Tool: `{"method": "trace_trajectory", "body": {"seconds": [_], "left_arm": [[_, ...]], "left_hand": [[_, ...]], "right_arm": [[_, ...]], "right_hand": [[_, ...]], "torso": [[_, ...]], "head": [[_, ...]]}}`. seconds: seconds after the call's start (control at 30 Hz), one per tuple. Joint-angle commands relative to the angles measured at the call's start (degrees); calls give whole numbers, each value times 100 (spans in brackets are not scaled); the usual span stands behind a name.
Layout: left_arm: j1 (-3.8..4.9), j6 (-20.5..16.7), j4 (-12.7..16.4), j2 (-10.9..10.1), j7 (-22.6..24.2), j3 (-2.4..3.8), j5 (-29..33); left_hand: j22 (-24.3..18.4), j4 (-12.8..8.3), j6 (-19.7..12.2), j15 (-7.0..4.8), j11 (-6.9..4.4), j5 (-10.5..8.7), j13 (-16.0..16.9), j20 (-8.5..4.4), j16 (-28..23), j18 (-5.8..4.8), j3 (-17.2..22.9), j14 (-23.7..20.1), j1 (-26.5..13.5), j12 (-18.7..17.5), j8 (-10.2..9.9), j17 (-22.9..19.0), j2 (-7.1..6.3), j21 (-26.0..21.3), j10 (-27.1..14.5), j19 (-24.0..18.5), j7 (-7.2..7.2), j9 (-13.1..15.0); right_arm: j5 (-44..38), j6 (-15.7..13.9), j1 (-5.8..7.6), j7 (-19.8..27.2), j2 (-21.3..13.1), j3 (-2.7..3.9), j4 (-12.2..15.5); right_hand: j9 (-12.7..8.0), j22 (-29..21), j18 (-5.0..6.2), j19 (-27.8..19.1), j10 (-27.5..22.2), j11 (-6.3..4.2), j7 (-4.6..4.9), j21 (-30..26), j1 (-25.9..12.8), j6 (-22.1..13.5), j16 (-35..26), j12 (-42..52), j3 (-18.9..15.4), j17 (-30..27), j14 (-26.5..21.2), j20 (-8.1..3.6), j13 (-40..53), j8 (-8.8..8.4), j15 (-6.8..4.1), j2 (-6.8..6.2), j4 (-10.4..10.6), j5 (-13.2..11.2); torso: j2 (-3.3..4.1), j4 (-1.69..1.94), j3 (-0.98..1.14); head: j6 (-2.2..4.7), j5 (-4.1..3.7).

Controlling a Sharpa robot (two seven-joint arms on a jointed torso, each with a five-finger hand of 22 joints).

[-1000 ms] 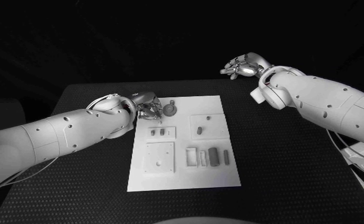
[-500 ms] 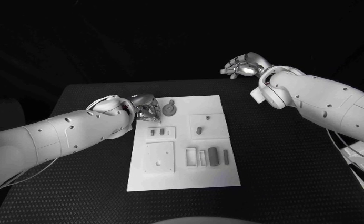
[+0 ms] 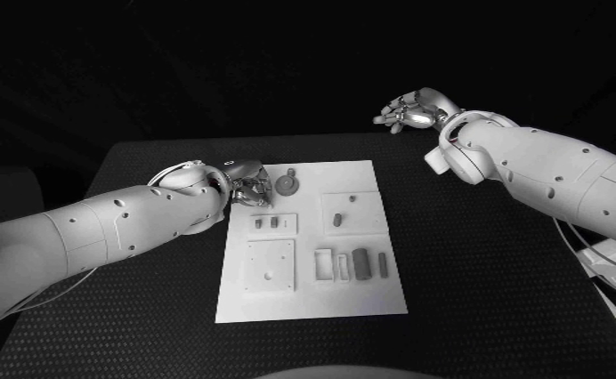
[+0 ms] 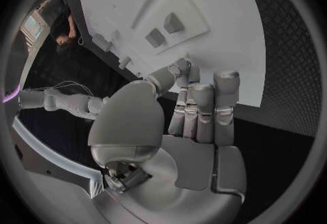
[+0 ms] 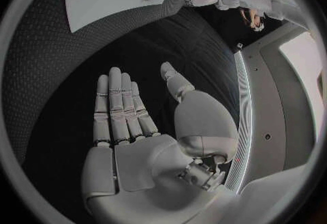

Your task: Assemble the parts on the task board

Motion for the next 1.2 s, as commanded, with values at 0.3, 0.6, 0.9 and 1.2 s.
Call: {"method": "trace_trajectory", "body": {"seconds": [0.3, 0.6, 0.9, 1.2], "left_arm": [[-15, 189, 31, 22, 47, 1, -66], [-17, 237, 32, 17, 54, 0, -58], [-18, 410, 40, 9, 78, 0, -57], [-18, 450, 44, 24, 83, -6, -59]], "left_hand": [[-10, -9, 46, -43, -5, 39, 11, -46, -21, 864, 27, -12, 13, 34, 21, -9, 53, -17, 42, -19, -10, 3], [-10, -9, 44, -43, -5, 35, 11, -47, -22, 860, 23, -12, 6, 31, 22, -12, 54, -18, 46, -20, -9, 2], [-10, -12, 46, -44, -7, 35, 12, -49, -23, 856, 22, -12, 5, 29, 25, -14, 57, -21, 52, -22, -10, 2], [-10, -16, 47, -45, -8, 35, 14, -51, -24, 853, 21, -13, 5, 28, 28, -16, 61, -22, 57, -23, -11, 1]], "right_arm": [[-1, 54, -2, 53, -10, 3, 10], [-1, 51, -2, 52, -18, 3, 13], [-1, 51, -3, 53, -20, 3, 13], [-1, 52, -4, 53, -16, 3, 15]], "right_hand": [[-10, 9, -67, -34, 45, 4, 126, -22, -6, -33, -33, 26, -43, 11, 21, 8, -14, 30, 40, 70, -6, 4], [-11, 11, -67, -34, 45, 4, 126, -23, -6, -33, -36, 28, -43, 15, 22, 9, -20, 30, 40, 70, -5, 4], [-11, 12, -65, -34, 44, 4, 126, -25, -5, -33, -41, 31, -43, 19, 23, 10, -26, 30, 40, 71, -6, 4], [-12, 14, -65, -34, 44, 4, 126, -26, -4, -33, -44, 34, -44, 23, 24, 11, -32, 30, 40, 70, -6, 4]], "torso": [[-1, 2, 0], [-1, 4, -1], [-1, -2, 2], [-1, 1, 1]], "head": [[-17, -17], [-7, -25], [-14, -20], [-17, -21]]}}
